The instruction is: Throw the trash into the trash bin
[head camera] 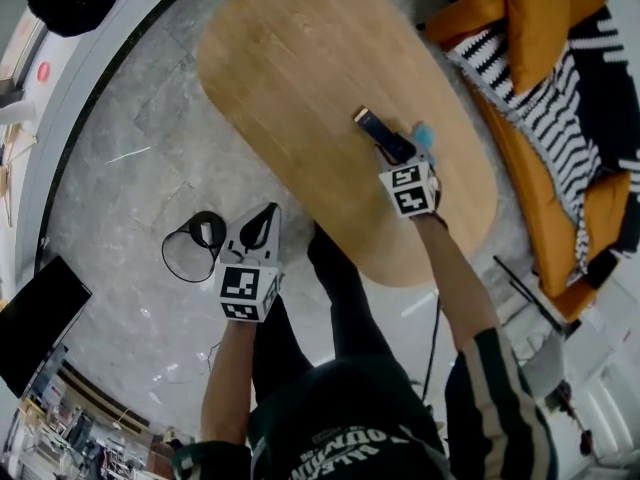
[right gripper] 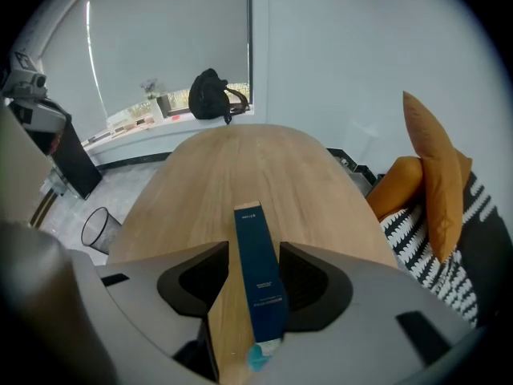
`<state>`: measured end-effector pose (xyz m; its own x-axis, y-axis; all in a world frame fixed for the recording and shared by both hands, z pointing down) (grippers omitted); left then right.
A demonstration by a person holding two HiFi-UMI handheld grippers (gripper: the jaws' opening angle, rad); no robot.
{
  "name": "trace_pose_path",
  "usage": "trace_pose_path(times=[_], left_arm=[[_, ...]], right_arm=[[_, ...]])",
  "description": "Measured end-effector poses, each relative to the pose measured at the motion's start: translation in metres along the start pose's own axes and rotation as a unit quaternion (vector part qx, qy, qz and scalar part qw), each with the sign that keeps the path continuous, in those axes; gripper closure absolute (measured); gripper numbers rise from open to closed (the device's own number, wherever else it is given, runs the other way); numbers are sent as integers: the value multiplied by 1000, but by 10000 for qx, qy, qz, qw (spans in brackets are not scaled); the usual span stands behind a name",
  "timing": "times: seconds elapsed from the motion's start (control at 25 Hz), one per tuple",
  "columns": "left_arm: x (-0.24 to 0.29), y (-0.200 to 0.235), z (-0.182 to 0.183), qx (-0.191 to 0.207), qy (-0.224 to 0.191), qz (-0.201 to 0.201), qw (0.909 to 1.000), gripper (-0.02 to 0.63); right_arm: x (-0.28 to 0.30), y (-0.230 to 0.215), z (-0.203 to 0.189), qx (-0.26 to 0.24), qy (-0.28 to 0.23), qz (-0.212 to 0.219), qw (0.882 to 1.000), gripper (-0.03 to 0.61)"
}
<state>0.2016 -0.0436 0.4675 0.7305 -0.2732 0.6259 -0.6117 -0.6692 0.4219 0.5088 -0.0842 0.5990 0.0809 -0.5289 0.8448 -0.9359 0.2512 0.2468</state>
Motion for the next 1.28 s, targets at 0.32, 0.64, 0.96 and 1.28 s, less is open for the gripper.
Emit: trace_pose_path(times=[0.32, 0.64, 0.96, 1.28], left_arm=[[-8, 2, -26, -148, 110, 152, 9997, 614], [-29, 11, -45, -384, -40, 370, 9986, 614], [-59, 16, -64, -442, -271, 366, 9980, 614], [-120, 43, -93, -576, -468, 630, 9953, 614]], right_arm=[[33, -12, -34, -449, 718, -5, 9964, 379], [29, -5, -36, -488, 766, -24, 9959, 382], [3, 34, 12, -595, 203, 13, 9980, 387], [-26, 127, 41, -968, -54, 409, 9945, 390]])
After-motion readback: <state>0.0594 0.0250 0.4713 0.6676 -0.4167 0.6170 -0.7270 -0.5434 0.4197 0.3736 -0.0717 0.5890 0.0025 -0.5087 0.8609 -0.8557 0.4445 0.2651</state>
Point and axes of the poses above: the fingertips, and each gripper's own axes: x forward along the fingers, y to its left, z out of its top, the point moved 8 cm from there along -x, backward along the fingers, and after that the axes turned 14 degrees about -z, right-handed, at the moved point
